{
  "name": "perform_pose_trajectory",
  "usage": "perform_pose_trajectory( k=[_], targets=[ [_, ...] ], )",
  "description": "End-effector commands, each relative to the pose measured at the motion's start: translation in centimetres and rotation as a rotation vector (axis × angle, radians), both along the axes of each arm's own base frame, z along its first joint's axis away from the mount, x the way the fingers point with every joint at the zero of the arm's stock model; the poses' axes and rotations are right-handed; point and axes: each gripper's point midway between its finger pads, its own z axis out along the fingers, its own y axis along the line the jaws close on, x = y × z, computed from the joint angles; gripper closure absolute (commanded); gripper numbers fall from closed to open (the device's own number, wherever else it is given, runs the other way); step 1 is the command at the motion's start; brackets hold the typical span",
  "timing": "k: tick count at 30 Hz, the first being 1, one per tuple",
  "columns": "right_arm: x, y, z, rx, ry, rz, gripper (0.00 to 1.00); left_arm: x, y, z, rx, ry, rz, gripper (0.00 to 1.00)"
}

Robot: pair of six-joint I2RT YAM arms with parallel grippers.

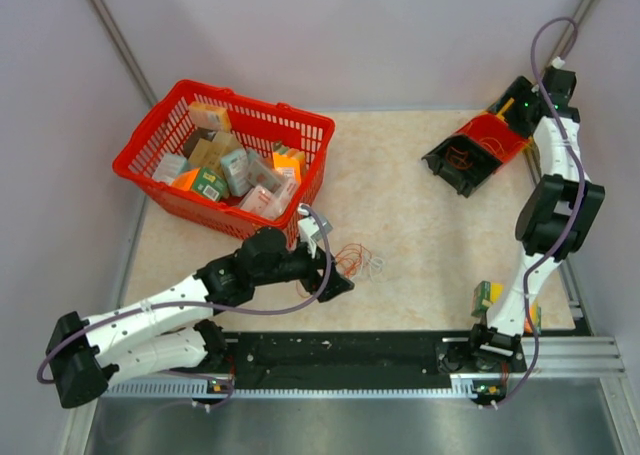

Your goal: Untangle the cables

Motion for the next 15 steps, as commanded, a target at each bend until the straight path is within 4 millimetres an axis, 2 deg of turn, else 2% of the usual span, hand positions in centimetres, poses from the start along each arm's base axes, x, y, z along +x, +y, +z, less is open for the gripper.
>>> perform_pose_trajectory(
  k=[1, 4, 6, 8, 12, 13, 15],
  targets=[
    [0.1, -0.1, 2.7, -0.024, -0.057, -0.021, 0.27, 0.2, 0.1, 1.9, -0.051, -0.068, -0.008, 0.18],
    [0.6, 1.1, 1.7, 0.019, -0.054, 0.04, 0.37, 0.3, 0.3, 2.0, -0.052, -0.078, -0.006, 0.18],
    [0.9, 1.4, 1.1, 0.033, -0.049, 0.054, 0.58, 0.3, 0.3, 2.0, -0.056, -0.08, -0.004, 0.18],
    [1.0, 1.8, 0.9, 0.042, -0.05, 0.07, 0.74, 0.3, 0.3, 1.9, -0.059, -0.077, -0.006, 0.17],
    [0.7, 4.8, 1.5, 0.053, -0.074, 0.147, 0.97, 0.2, 0.1, 1.6, -0.055, -0.064, -0.01, 0.17],
    [0.5, 5.8, 1.6, 0.056, -0.076, 0.166, 1.0, 0.2, 0.1, 1.5, -0.053, -0.064, -0.01, 0.18],
    [0.0, 7.0, 2.0, 0.05, -0.078, 0.182, 1.0, 0.3, 0.1, 1.4, -0.05, -0.061, -0.007, 0.18]
  ],
)
